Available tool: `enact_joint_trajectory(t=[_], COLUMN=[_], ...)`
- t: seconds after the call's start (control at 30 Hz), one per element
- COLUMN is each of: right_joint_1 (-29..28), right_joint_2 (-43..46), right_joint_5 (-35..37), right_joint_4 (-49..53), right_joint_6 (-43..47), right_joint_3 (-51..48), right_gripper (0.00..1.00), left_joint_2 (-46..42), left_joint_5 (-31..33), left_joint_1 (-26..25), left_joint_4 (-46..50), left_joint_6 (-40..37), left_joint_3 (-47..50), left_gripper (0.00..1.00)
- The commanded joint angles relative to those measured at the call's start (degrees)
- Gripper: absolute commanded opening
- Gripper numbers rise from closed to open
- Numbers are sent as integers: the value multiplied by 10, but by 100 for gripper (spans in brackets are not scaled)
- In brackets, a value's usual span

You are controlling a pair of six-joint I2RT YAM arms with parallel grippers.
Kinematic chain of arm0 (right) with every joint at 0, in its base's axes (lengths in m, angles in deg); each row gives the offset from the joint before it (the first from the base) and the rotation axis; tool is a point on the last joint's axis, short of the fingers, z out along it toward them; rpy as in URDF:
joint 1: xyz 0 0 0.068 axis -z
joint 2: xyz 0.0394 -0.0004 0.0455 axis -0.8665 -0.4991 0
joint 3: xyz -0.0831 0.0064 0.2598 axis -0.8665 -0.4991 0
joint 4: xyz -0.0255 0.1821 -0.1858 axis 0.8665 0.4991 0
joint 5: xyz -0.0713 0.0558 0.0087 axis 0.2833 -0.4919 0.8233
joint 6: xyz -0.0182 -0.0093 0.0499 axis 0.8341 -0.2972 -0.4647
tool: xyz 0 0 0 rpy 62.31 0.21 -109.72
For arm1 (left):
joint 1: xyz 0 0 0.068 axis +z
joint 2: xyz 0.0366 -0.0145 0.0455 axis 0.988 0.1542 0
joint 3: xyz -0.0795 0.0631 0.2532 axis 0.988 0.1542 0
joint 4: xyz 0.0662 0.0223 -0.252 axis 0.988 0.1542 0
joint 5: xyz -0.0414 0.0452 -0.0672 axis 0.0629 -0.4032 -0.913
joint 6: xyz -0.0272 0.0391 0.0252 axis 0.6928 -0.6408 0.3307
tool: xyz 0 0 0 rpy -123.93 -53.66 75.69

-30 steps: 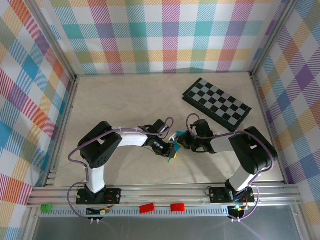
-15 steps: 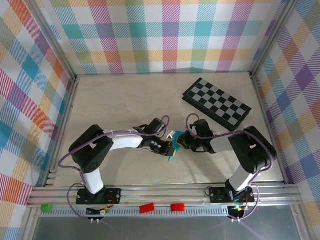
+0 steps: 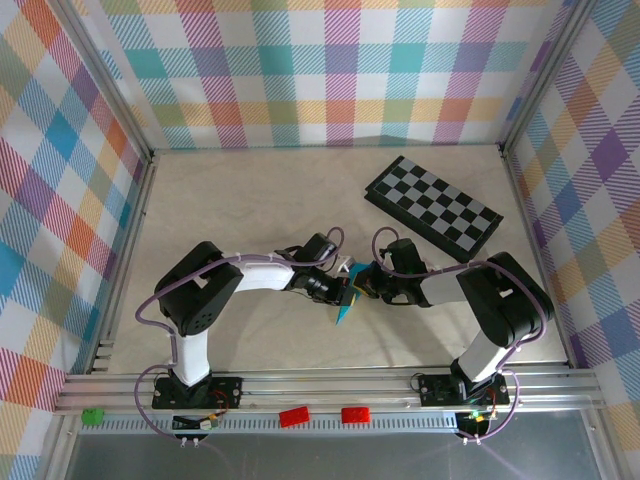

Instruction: Fold a paper plane with a square sheet of paper (pick it up from the middle)

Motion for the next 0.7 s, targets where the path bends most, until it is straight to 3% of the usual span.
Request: enact_joint_trajectory(t=[0.0, 0.37, 0.67], right_joint_1=[3, 3, 3], right_joint_2=[-28, -27, -22], right_joint_5=[44, 42, 43], right_joint_4=[90, 94, 95], right_joint_6=[8, 11, 10], right_joint_3=[-26, -23, -23], right_gripper=[7, 7, 7], left_joint_2=[1, -9, -45], left_joint_5=[20, 3, 1], left_joint_1=[4, 6, 20], left_joint_4=[18, 21, 23], left_joint_6=[0, 8, 16], left_joint_3=[-5, 46, -9], left_gripper=[0, 0, 0])
